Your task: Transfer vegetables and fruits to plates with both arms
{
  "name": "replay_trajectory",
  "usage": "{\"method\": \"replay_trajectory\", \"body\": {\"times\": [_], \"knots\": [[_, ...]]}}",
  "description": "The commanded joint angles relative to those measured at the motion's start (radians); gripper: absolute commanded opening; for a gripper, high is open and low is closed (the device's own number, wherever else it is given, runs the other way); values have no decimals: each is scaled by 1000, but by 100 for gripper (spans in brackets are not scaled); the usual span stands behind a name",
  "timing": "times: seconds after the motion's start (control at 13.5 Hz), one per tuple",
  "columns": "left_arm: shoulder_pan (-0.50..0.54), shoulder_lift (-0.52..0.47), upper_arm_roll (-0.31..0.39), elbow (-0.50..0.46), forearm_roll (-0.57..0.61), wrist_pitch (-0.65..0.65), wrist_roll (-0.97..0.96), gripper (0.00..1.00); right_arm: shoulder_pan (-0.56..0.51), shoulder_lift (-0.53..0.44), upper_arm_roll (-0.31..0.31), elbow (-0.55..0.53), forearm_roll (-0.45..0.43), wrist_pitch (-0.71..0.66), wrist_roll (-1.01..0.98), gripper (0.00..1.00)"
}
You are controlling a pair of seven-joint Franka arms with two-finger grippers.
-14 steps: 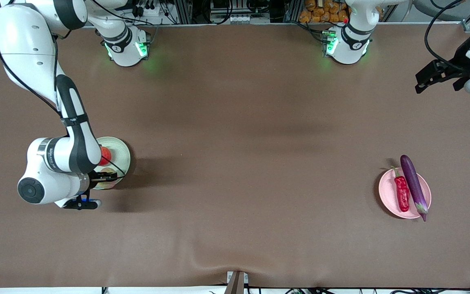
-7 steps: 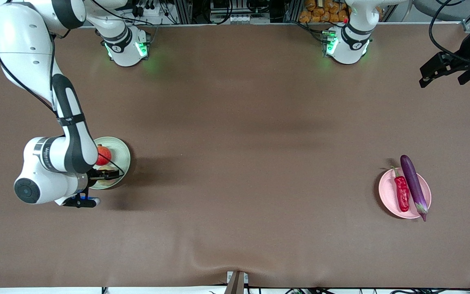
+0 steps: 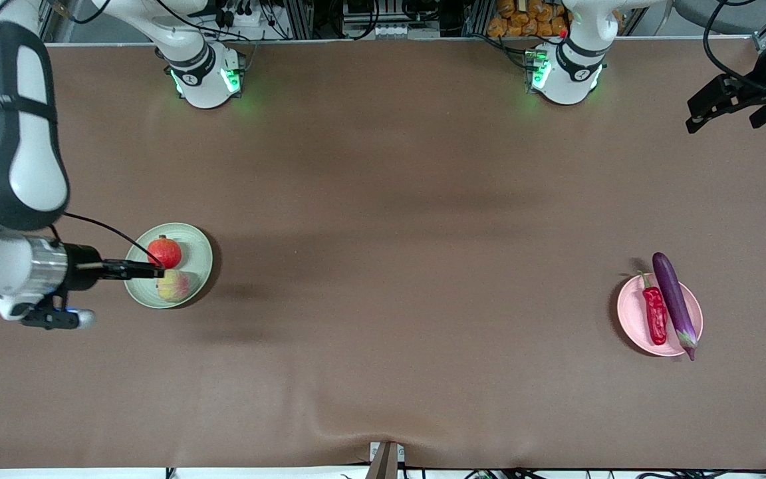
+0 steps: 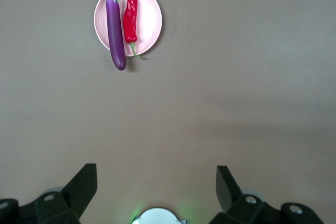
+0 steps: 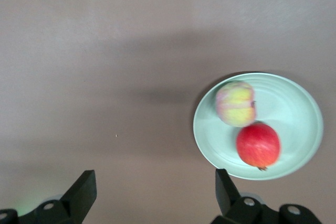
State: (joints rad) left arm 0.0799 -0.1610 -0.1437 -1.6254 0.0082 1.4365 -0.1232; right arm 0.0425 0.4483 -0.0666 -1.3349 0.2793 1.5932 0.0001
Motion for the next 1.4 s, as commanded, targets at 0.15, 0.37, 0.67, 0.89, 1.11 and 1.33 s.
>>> {"method": "replay_trajectory", "body": {"times": [0.15,0.37,0.67,0.89,1.11,1.33], "knots": [[-2,41,6,76,-24,-61,2,100,-16,-48,16,213,-101,-263,3,100],[-2,40,4,70,-25,-61,4,100,-21,-195,31,209,-101,-297,1,100],[-2,37,4,65,-27,-59,5,100,-35,-399,192,-4,-282,-286,112,100],[-2,37,4,65,-33,-54,5,100,-122,-532,280,-214,-312,-199,101,100],[0,38,6,62,-34,-54,5,100,-125,-537,262,-224,-307,-193,101,100],[-2,41,4,68,-33,-54,14,100,-115,-530,196,-196,-249,-202,97,100]]}}
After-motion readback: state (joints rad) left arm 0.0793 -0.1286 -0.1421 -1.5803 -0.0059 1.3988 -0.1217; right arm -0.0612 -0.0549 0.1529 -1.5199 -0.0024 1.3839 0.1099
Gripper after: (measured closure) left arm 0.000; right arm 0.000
